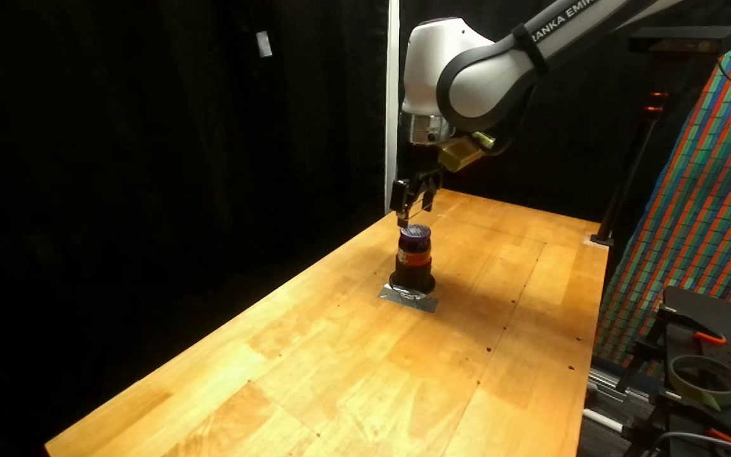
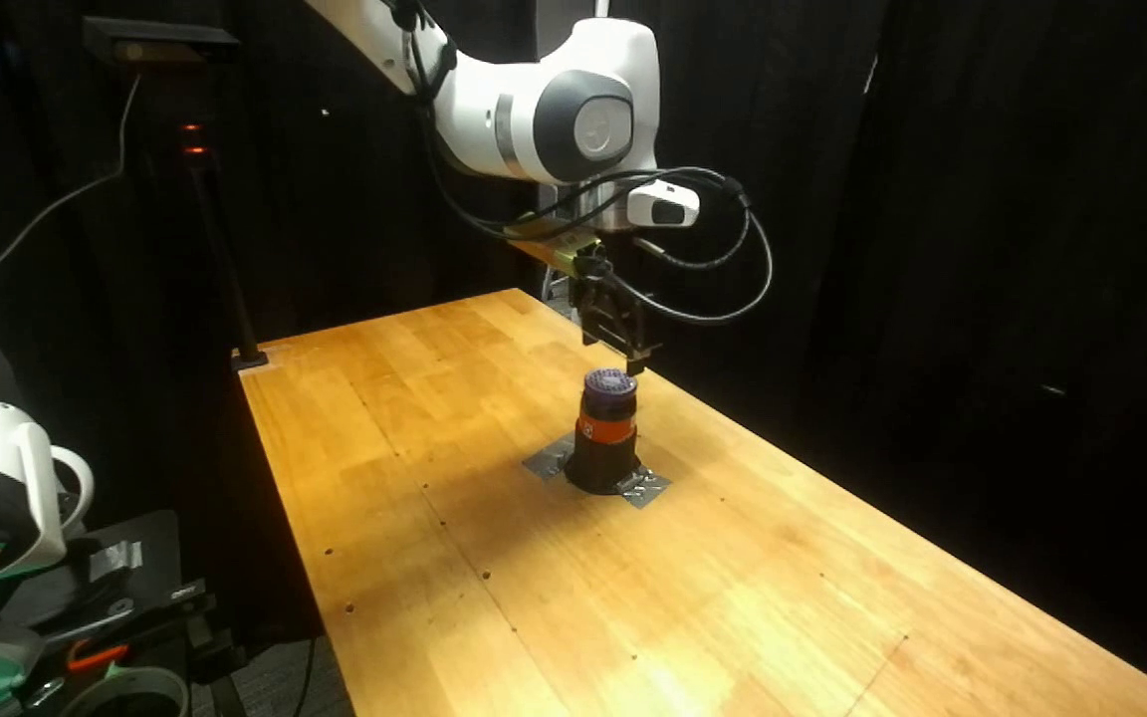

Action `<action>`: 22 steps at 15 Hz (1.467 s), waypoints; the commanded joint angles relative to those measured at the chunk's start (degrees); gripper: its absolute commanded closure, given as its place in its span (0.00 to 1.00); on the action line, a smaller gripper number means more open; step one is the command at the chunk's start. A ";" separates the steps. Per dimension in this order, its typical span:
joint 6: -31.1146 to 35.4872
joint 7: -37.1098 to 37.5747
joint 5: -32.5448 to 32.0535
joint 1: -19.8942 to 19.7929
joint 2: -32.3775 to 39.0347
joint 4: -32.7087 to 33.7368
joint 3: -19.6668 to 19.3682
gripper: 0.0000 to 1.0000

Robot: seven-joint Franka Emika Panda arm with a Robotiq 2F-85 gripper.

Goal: Put a rubber band around the cup

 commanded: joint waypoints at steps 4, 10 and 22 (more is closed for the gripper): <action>-0.26 2.05 0.60 1.62 8.15 8.67 -2.71 0.00; -0.27 3.34 0.31 2.00 12.53 12.48 -4.47 0.00; -22.66 -3.72 10.43 -1.48 8.82 12.30 -1.03 0.00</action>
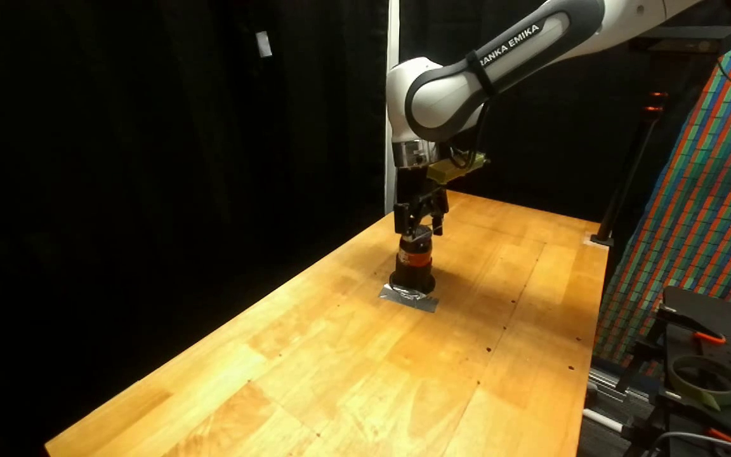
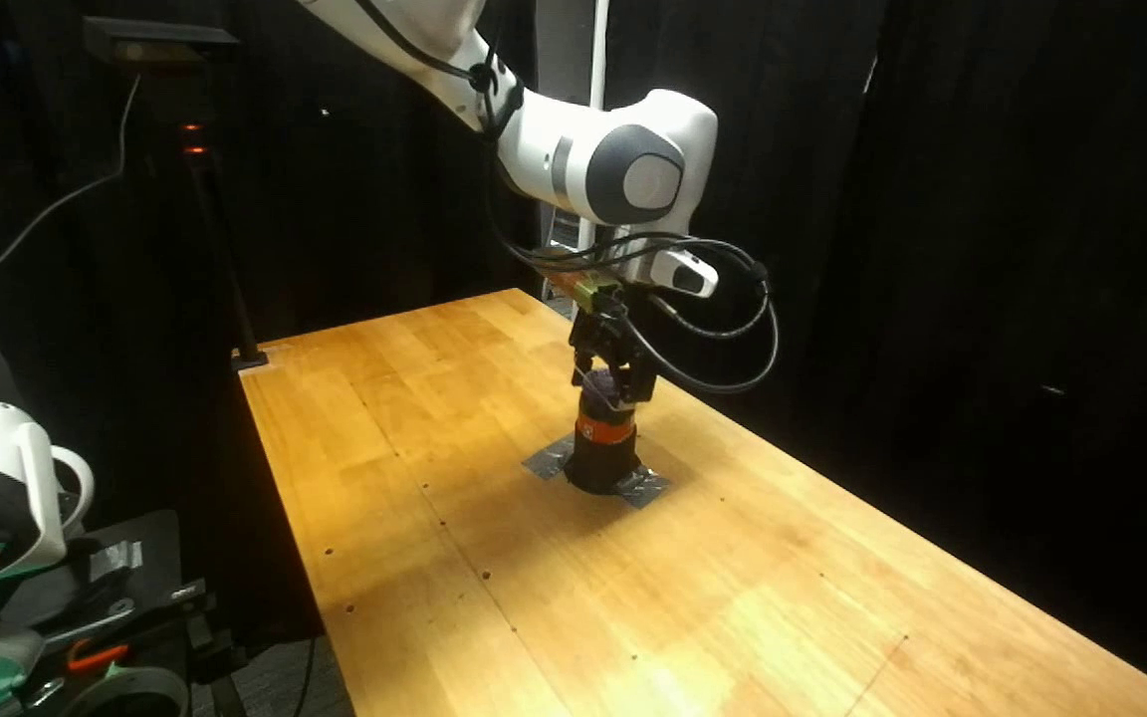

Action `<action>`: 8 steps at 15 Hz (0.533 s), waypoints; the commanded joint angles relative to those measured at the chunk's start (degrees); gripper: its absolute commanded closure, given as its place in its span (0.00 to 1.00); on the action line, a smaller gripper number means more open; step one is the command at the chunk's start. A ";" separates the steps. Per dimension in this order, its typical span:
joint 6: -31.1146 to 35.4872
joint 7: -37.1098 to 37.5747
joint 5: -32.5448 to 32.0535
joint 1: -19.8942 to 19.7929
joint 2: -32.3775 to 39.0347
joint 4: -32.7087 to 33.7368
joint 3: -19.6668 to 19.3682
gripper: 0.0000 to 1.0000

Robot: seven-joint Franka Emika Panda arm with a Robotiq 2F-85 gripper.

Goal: Put a rubber band around the cup

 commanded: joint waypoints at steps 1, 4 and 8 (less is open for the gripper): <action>-5.83 -2.09 2.71 -1.26 -2.15 -0.79 0.84 0.00; -6.05 -1.99 3.37 -1.27 -2.80 -2.88 0.60 0.00; -4.14 -1.54 2.55 -0.44 -4.81 -7.18 0.37 0.09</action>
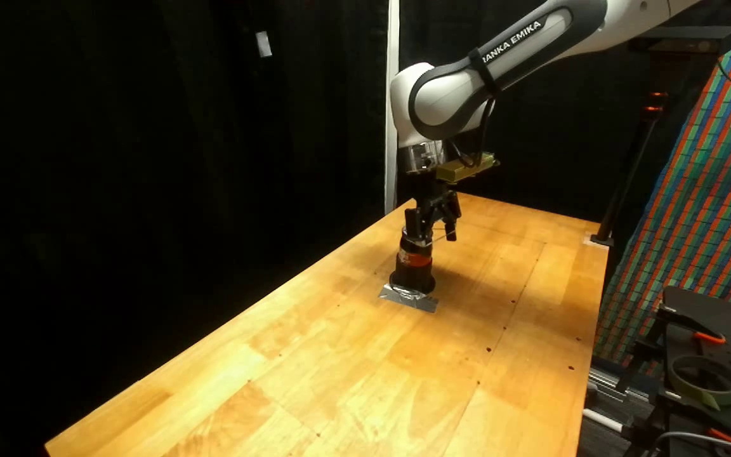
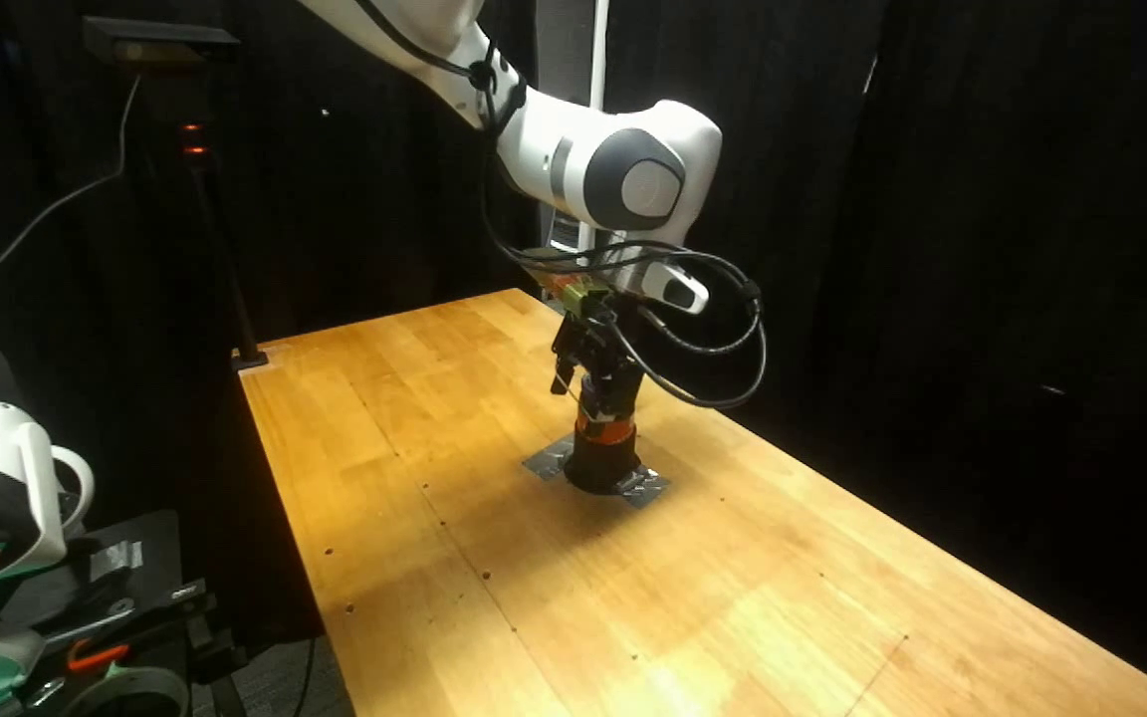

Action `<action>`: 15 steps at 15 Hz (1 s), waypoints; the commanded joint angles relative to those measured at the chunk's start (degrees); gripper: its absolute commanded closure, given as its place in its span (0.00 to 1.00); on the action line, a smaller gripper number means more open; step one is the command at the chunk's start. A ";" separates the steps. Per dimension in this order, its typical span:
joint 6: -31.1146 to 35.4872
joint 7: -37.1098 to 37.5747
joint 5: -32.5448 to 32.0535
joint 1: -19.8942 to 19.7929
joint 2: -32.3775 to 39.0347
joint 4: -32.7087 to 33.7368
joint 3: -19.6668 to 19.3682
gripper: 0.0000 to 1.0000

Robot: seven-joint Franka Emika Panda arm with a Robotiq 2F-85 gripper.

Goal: Put a rubber band around the cup

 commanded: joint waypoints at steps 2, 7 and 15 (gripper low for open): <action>1.49 -0.59 -0.18 0.56 -5.77 -7.85 0.21 0.32; 8.88 0.04 -1.58 1.20 -13.04 -17.24 -0.25 0.72; 33.55 1.08 -3.49 1.58 -20.43 -34.30 0.02 0.86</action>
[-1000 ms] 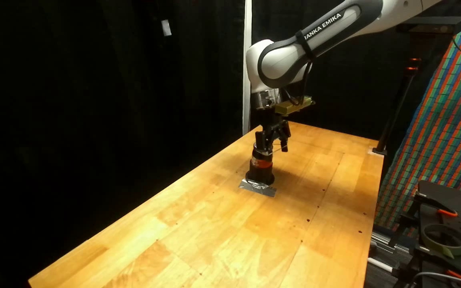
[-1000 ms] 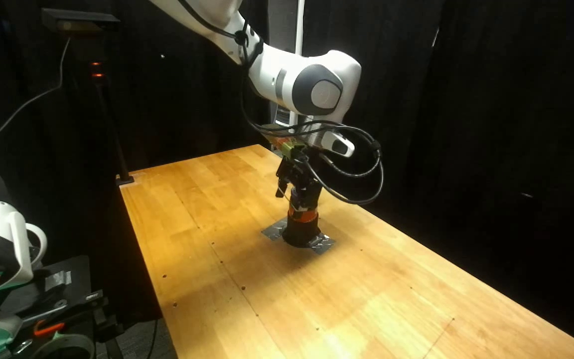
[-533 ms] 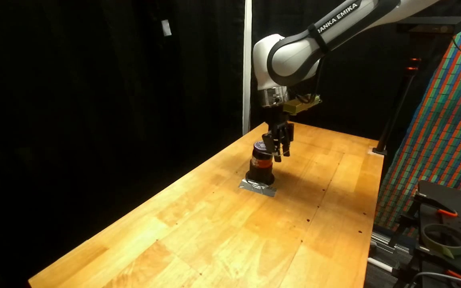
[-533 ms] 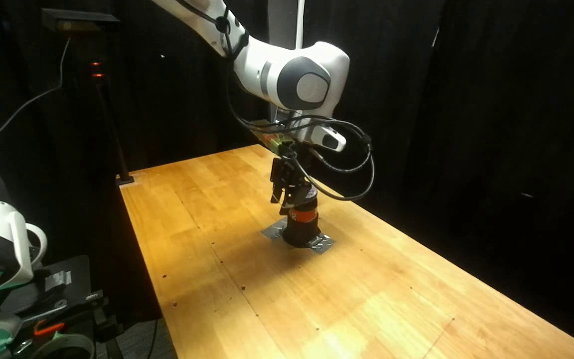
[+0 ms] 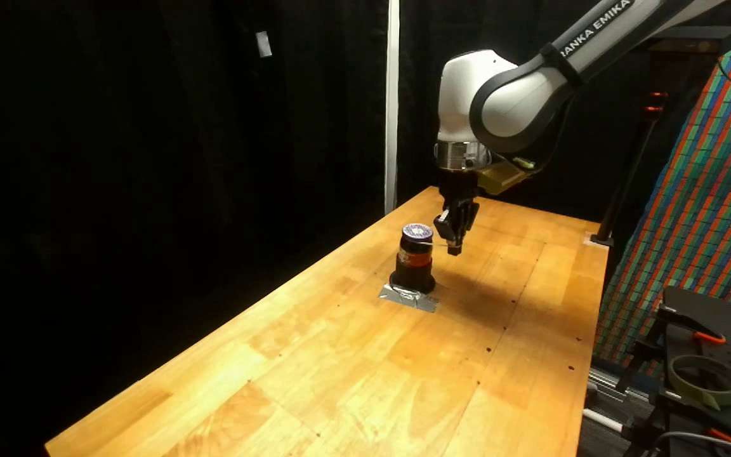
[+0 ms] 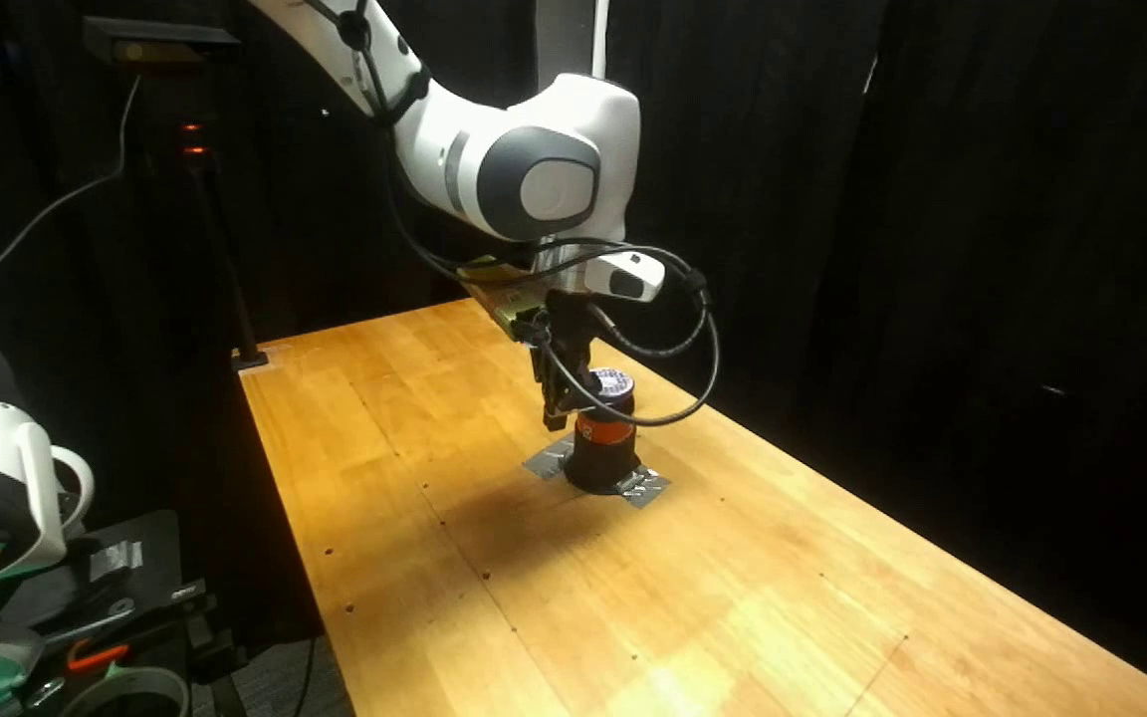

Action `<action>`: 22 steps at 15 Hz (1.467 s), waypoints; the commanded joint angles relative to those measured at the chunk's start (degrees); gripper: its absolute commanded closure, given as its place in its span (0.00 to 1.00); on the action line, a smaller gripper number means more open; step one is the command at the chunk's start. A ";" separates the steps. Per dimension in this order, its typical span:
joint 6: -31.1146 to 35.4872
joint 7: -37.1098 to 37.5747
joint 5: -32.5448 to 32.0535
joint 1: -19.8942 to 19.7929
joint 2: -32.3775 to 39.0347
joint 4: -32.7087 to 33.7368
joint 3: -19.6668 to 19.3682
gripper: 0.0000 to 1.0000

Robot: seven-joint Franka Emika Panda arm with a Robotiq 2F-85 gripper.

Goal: Put a rubber band around the cup

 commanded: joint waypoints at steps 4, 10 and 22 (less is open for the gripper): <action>23.14 1.93 -2.25 1.48 -7.06 -15.51 -0.55 0.85; 43.05 8.26 -12.31 7.24 -8.64 -24.52 -7.04 0.86; 70.05 13.20 -9.31 41.45 -1.59 -30.97 -41.47 0.86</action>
